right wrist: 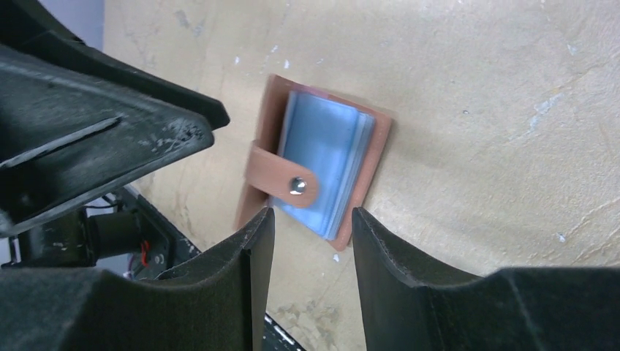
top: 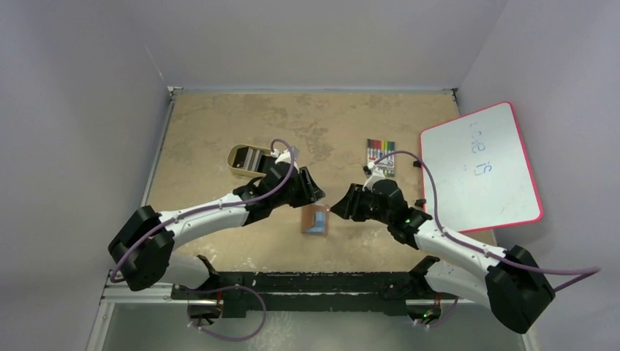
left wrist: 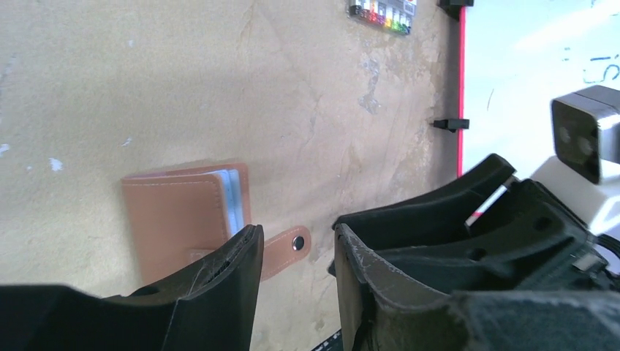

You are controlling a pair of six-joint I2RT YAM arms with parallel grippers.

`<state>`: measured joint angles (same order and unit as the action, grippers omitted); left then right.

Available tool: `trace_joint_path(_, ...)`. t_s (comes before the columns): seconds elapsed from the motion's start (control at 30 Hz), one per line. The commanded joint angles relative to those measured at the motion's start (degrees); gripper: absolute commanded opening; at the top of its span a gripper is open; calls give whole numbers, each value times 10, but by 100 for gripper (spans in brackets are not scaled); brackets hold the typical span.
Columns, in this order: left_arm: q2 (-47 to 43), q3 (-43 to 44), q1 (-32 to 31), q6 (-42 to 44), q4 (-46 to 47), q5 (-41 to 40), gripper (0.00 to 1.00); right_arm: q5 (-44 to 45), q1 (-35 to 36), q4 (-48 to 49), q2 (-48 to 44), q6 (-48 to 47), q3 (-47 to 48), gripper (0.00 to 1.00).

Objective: Put the credit cards into the card holder
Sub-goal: Close the card holder at the center of the board, then turn over the card holder at the center of the board.

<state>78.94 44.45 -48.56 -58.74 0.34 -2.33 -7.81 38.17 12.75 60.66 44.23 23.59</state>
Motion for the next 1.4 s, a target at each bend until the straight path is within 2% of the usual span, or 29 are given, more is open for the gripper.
trace_joint_path(0.0,-39,16,-3,19,-29,-52,40,-15,-3,10,-31,-7,-3,46)
trace_joint_path(0.13,-43,11,-3,26,-99,-103,27,-4,-3,5,-34,4,-1,46)
trace_joint_path(0.2,-33,3,-3,37,-114,-98,22,-4,-3,6,-30,3,0,46)
trace_joint_path(0.5,13,-39,-3,38,-17,-24,26,-33,-3,5,20,21,15,59)
trace_joint_path(0.67,55,-32,-3,35,12,-5,23,-53,-2,15,40,37,21,69)
trace_joint_path(0.9,88,-33,-4,31,5,-30,20,-76,-3,18,92,59,36,79)
trace_joint_path(1.37,99,-69,-3,-15,45,-39,17,-66,-3,68,138,113,24,79)
